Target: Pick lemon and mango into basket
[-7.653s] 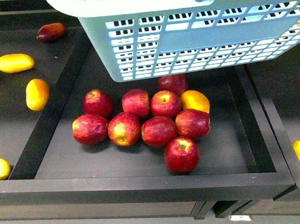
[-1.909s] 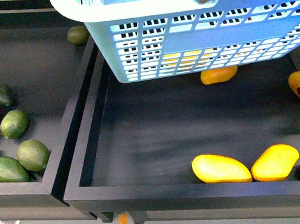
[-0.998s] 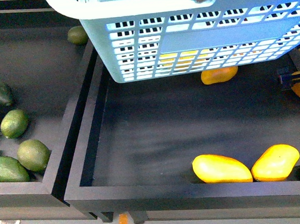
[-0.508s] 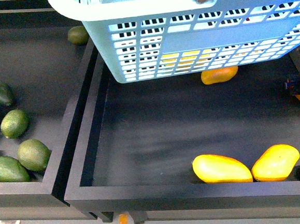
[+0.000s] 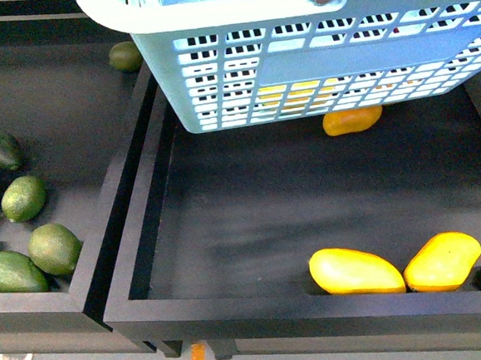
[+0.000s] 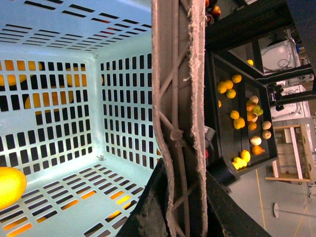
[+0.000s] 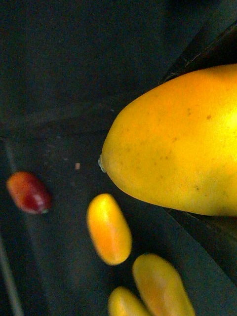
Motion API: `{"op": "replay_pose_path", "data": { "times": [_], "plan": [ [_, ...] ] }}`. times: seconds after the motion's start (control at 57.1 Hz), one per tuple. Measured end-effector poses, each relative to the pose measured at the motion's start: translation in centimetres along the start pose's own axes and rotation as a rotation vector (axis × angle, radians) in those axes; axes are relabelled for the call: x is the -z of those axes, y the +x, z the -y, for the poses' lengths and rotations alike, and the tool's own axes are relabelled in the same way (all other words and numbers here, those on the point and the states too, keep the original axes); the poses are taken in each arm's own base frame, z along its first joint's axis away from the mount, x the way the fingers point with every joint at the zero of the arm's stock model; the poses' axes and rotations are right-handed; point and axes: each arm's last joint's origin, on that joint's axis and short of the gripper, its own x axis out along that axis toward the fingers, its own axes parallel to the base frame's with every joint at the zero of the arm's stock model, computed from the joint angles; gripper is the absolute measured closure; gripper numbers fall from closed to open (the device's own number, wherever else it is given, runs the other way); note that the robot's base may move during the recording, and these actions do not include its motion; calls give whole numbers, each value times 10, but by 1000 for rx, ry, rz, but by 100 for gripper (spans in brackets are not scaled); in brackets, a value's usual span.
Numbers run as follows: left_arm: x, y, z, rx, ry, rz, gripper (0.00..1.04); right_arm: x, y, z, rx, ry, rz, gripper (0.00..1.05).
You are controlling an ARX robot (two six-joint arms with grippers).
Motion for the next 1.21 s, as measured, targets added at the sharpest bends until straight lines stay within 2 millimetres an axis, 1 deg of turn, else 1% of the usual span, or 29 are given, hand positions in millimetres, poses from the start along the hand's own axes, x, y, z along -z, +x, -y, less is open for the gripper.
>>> {"op": "replay_pose_path", "data": {
  "times": [0.018, 0.035, 0.053, 0.07, 0.123, 0.193, 0.263, 0.385, 0.42, 0.525, 0.578, 0.613, 0.735, 0.946, 1.051, 1.138, 1.173, 1.208],
  "plan": [
    [0, 0, 0, 0, 0, 0, 97, -5, -10, 0, -1, 14, 19, 48],
    [0, 0, 0, 0, 0, 0, 97, -8, -15, -1, -1, 18, 27, 48],
    [0, 0, 0, 0, 0, 0, 97, -12, -25, -2, 1, 24, 43, 48],
    [0, 0, 0, 0, 0, 0, 97, -14, -29, -2, 1, 31, 52, 48],
    [0, 0, 0, 0, 0, 0, 97, -22, -52, -8, -4, 48, 84, 48],
    [0, 0, 0, 0, 0, 0, 97, -30, -76, -17, -10, 68, 120, 48],
    [0, 0, 0, 0, 0, 0, 97, -38, -95, -30, -21, 90, 156, 48],
    [0, 0, 0, 0, 0, 0, 97, -54, -118, -56, -47, 132, 226, 48],
    [0, 0, 0, 0, 0, 0, 97, -62, -125, -69, -72, 144, 256, 48],
    [0, 0, 0, 0, 0, 0, 97, -78, -137, -99, -119, 170, 320, 48],
    [0, 0, 0, 0, 0, 0, 97, -84, -141, -112, -143, 179, 341, 48],
    [0, 0, 0, -1, 0, 1, 97, -91, -144, -130, -180, 188, 366, 48],
    [0, 0, 0, 0, 0, 0, 97, -98, -142, -162, -230, 183, 378, 48],
    [0, 0, 0, 0, 0, 0, 97, -97, -128, -206, -293, 170, 358, 48],
    [0, 0, 0, 0, 0, 0, 97, -91, -121, -229, -317, 137, 333, 48],
    [0, 0, 0, 0, 0, 0, 97, -86, -117, -242, -328, 115, 313, 48],
    [0, 0, 0, 0, 0, 0, 97, -83, -115, -246, -326, 106, 304, 44],
    [0, 0, 0, 0, 0, 0, 97, -80, -114, -249, -325, 106, 295, 36]
  ]
}}
